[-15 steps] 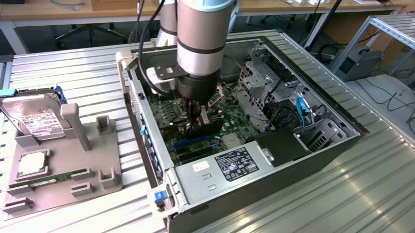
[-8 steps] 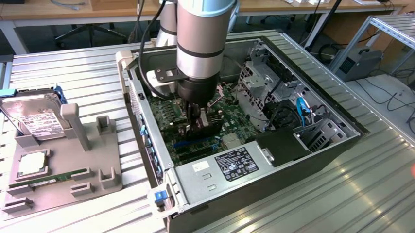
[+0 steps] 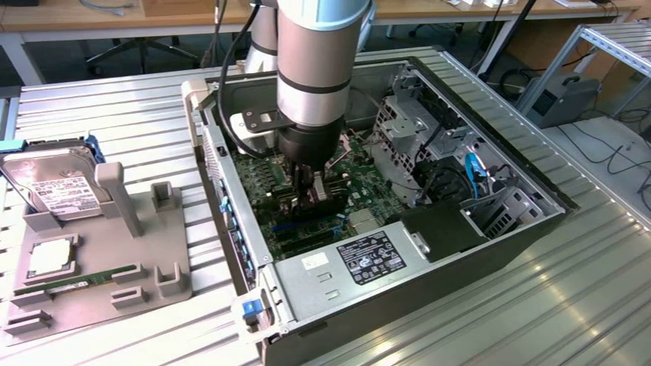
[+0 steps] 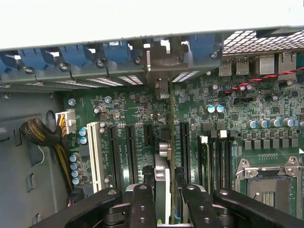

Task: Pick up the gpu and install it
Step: 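Insert the gpu into the slot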

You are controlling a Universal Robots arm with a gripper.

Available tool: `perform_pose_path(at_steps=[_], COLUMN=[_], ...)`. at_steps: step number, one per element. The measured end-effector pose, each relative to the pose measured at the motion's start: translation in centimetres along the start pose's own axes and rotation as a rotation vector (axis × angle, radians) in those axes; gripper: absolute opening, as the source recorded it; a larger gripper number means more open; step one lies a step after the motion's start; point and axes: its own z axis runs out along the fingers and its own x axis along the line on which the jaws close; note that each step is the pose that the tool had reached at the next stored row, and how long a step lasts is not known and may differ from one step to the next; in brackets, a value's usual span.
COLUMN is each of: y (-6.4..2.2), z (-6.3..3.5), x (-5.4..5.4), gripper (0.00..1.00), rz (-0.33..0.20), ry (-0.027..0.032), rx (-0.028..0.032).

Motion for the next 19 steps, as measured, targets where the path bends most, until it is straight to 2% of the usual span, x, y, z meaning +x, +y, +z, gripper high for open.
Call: perform_pose_path(at_steps=[19], y=[0.03], z=[-0.27], x=[0.01], gripper=[0.27], rz=[0.000], ry=[-0.0001], rx=[0.0011])
